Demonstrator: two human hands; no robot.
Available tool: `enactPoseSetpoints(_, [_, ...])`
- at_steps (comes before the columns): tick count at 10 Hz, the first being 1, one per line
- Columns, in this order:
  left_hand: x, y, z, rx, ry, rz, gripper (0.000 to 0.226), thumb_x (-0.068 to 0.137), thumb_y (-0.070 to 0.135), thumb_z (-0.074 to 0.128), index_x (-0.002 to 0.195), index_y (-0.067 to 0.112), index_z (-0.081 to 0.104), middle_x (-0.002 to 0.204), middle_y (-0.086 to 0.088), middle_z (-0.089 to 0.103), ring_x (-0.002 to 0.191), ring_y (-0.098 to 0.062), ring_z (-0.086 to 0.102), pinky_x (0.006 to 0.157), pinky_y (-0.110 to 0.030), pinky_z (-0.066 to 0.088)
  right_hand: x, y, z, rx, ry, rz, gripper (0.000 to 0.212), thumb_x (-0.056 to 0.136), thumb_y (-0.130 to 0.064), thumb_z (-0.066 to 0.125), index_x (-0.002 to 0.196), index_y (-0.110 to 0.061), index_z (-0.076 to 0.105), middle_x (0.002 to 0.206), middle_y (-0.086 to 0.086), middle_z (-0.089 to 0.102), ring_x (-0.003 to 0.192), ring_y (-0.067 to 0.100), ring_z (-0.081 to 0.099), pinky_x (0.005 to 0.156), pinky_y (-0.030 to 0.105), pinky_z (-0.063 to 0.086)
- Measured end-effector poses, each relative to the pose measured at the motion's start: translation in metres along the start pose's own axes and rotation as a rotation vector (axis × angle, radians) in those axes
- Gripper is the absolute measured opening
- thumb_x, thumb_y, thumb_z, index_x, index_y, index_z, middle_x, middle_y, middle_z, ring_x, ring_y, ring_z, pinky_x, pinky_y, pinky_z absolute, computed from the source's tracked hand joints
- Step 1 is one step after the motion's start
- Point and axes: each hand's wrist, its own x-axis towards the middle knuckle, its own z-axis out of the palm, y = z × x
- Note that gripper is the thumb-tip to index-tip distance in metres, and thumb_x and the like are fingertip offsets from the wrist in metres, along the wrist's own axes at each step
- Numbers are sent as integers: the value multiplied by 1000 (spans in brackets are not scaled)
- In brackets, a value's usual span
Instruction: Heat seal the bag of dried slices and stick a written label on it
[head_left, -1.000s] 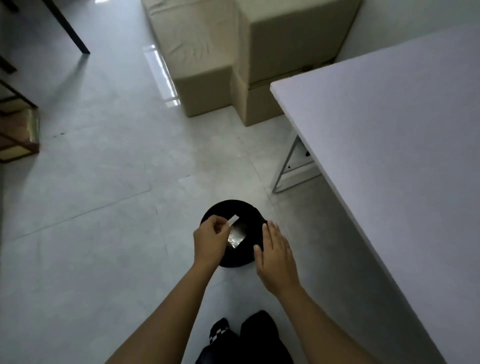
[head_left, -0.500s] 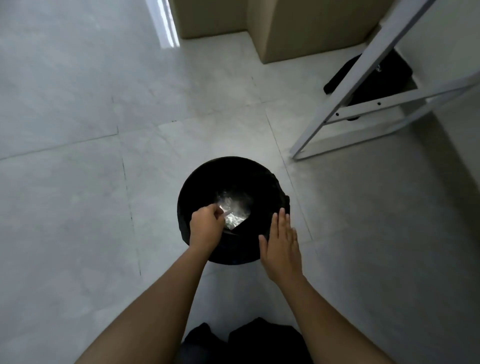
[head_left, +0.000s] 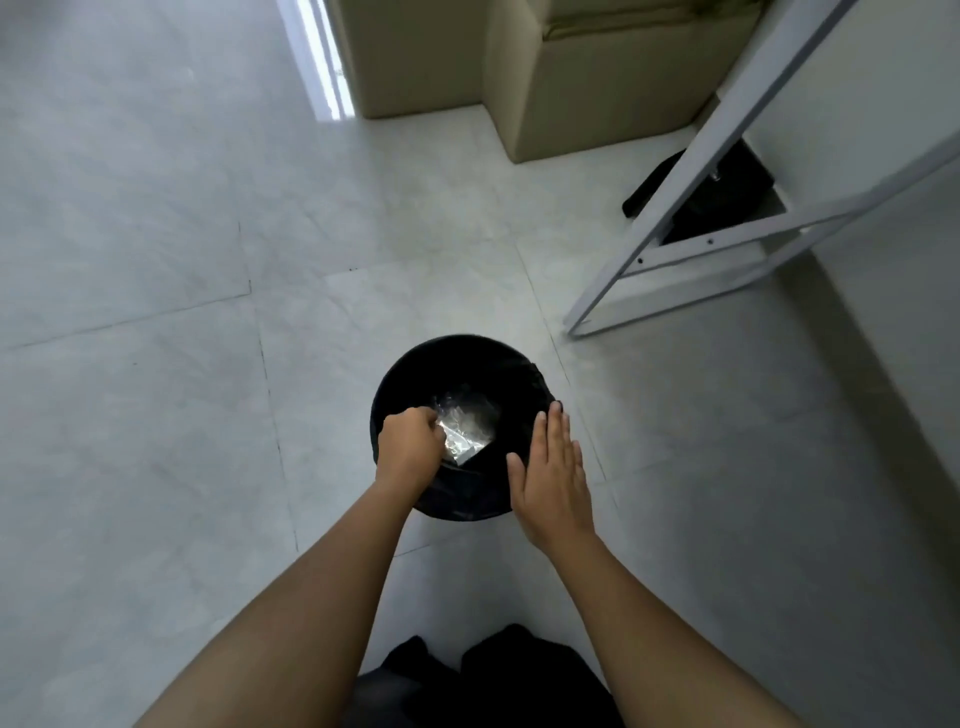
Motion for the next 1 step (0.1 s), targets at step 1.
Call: enactPoseSetpoints(1, [-33, 35, -50, -61, 35, 6, 20, 90, 12, 50, 98, 12, 67, 95, -12, 67, 93, -27, 59, 79, -30, 41, -22, -31, -60, 69, 34, -23, 78, 81, -53, -5, 146, -8, -6, 157, 7, -12, 144, 17, -11, 113, 29, -8])
